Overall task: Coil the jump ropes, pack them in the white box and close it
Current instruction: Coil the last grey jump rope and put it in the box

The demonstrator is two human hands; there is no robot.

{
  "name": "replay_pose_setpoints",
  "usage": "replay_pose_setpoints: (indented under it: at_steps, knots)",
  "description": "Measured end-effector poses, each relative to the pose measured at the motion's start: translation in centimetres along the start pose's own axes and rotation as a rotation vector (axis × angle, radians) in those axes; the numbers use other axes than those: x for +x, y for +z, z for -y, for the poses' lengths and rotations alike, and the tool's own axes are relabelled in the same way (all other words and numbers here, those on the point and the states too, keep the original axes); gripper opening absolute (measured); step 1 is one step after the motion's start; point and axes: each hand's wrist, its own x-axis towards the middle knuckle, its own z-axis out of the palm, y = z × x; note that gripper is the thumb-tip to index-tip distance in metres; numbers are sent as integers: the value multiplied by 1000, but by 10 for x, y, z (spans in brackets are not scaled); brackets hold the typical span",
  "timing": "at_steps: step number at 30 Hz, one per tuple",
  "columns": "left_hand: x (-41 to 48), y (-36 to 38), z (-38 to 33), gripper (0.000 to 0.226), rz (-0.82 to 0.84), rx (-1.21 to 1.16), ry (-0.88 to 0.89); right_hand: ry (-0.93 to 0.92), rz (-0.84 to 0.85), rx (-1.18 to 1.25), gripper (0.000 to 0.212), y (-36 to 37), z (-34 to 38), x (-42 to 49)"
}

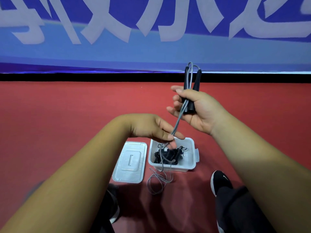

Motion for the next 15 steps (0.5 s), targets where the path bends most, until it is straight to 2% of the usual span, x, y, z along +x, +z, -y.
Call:
replay_pose_setpoints:
  at_steps: [4,8,12,15]
  knots:
    - [1,-2,4,22,-154,14,-39,4,-9,-43,30,-14,9,4]
    - [-1,-8,10,18,-344,10,-68,74,82,-220,34,-27,18,4]
    - [-9,-15,10,38,-366,-89,15,120,110,-238,33,-35,19,5]
    - [-16,-20,6,31,-363,-48,116,107,37,-205,33,-37,19,8]
